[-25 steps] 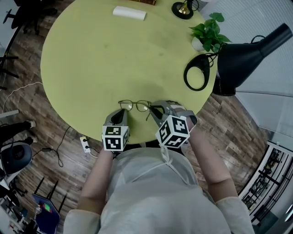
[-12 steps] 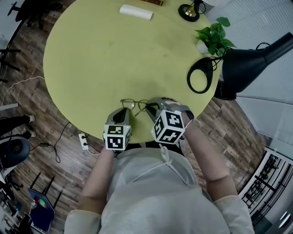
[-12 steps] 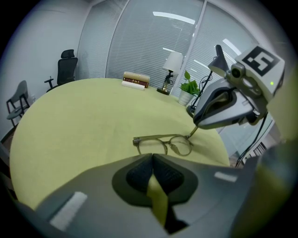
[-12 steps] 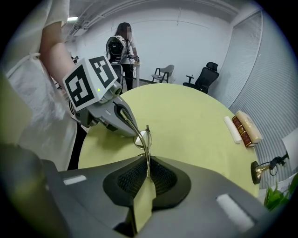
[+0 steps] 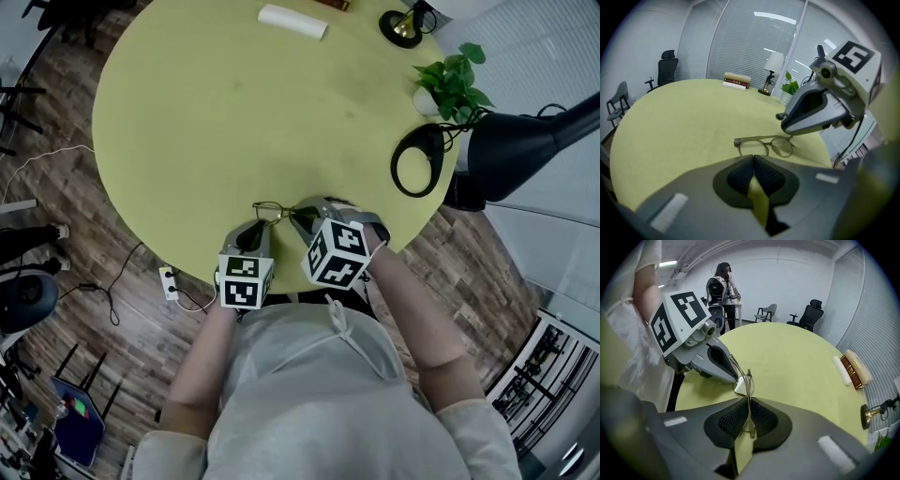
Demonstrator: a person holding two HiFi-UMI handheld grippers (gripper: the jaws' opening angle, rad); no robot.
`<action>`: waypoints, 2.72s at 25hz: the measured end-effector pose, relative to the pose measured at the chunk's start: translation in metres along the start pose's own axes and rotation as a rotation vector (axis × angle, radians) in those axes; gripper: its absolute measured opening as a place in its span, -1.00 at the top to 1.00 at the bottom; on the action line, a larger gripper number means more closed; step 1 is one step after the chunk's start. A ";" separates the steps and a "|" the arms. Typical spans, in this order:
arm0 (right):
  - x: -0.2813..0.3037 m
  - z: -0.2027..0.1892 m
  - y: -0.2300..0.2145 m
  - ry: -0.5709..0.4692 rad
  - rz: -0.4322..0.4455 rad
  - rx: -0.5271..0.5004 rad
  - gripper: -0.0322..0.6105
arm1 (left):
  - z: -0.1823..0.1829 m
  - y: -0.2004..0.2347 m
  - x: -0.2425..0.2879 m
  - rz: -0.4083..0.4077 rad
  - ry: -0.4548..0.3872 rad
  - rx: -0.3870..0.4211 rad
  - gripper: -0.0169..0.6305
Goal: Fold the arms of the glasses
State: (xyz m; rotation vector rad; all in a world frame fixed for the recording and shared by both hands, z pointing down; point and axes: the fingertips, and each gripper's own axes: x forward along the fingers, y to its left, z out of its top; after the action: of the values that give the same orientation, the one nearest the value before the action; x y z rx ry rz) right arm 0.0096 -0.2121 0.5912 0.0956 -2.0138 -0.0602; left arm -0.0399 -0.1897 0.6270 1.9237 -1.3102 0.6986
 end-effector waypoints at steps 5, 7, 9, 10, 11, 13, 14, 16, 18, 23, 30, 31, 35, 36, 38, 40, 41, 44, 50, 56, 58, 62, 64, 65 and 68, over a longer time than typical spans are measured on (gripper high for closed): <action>0.011 0.002 -0.001 0.011 0.009 0.015 0.83 | 0.002 0.000 0.000 -0.001 0.001 -0.004 0.93; 0.016 0.003 0.000 0.018 0.017 0.022 0.83 | 0.003 0.000 0.000 -0.001 -0.001 -0.005 0.93; 0.021 0.003 0.001 0.028 0.021 0.028 0.84 | 0.002 0.001 0.002 -0.002 -0.002 -0.004 0.93; 0.023 0.003 0.000 0.032 0.020 0.030 0.85 | 0.001 0.001 0.002 -0.003 -0.002 -0.003 0.93; 0.024 0.003 -0.001 0.034 0.019 0.030 0.85 | 0.000 0.001 0.003 -0.003 -0.001 -0.001 0.93; 0.026 0.003 -0.002 0.035 0.017 0.029 0.85 | 0.002 0.000 0.002 -0.003 0.000 0.003 0.93; 0.026 0.003 -0.002 0.037 0.017 0.025 0.85 | 0.002 0.000 0.001 -0.002 -0.001 0.006 0.93; 0.028 0.003 -0.002 0.047 0.011 0.004 0.84 | 0.002 0.000 0.001 0.002 -0.002 0.007 0.93; 0.032 0.003 -0.001 0.064 -0.002 -0.028 0.84 | 0.002 0.000 0.001 0.004 -0.003 0.006 0.93; 0.040 0.002 -0.001 0.072 -0.006 -0.012 0.84 | 0.002 0.000 0.001 0.000 -0.001 0.010 0.93; 0.046 -0.001 -0.002 0.076 -0.008 -0.036 0.86 | 0.002 0.000 0.003 0.001 -0.002 0.010 0.93; 0.046 -0.001 -0.002 0.076 -0.011 -0.041 0.86 | 0.002 0.000 0.002 0.000 -0.002 0.008 0.93; 0.045 0.000 -0.002 0.067 -0.031 -0.030 0.84 | 0.001 0.000 0.002 -0.006 0.003 -0.004 0.93; 0.045 0.000 -0.004 0.067 -0.042 -0.022 0.83 | 0.000 0.000 0.002 -0.011 0.009 -0.009 0.93; 0.043 -0.001 -0.008 0.072 -0.071 -0.015 0.63 | -0.001 -0.003 0.003 -0.026 0.024 -0.023 0.93; 0.039 0.001 -0.010 0.067 -0.098 -0.019 0.51 | 0.002 -0.006 -0.001 -0.040 0.015 -0.033 0.93; 0.035 0.003 -0.011 0.055 -0.108 -0.018 0.51 | 0.004 -0.008 -0.004 -0.044 0.005 -0.030 0.93; 0.022 0.011 -0.010 0.001 -0.119 0.017 0.47 | 0.008 -0.010 -0.012 -0.048 -0.011 -0.005 0.93; -0.024 0.026 -0.006 -0.140 -0.182 0.155 0.51 | 0.032 -0.015 -0.043 -0.062 -0.083 0.020 0.93; -0.090 0.041 -0.015 -0.328 -0.399 0.398 0.84 | 0.088 -0.021 -0.098 -0.077 -0.250 0.136 0.93; -0.116 0.045 -0.014 -0.422 -0.471 0.494 0.84 | 0.103 -0.026 -0.119 -0.079 -0.305 0.183 0.93; -0.166 0.049 -0.008 -0.577 -0.619 0.627 0.89 | 0.126 -0.037 -0.156 -0.066 -0.387 0.293 0.93; -0.185 0.050 -0.003 -0.627 -0.678 0.668 0.90 | 0.135 -0.042 -0.175 -0.070 -0.430 0.310 0.93; -0.193 0.049 -0.001 -0.647 -0.706 0.687 0.90 | 0.139 -0.045 -0.184 -0.075 -0.452 0.309 0.93; -0.210 0.044 0.004 -0.678 -0.777 0.743 0.90 | 0.149 -0.052 -0.205 -0.088 -0.513 0.299 0.93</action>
State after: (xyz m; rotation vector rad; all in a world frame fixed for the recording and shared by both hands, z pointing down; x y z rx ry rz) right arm 0.0591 -0.1887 0.3840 1.4909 -2.4375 0.1924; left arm -0.0541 -0.1797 0.3689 2.5022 -1.4690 0.3798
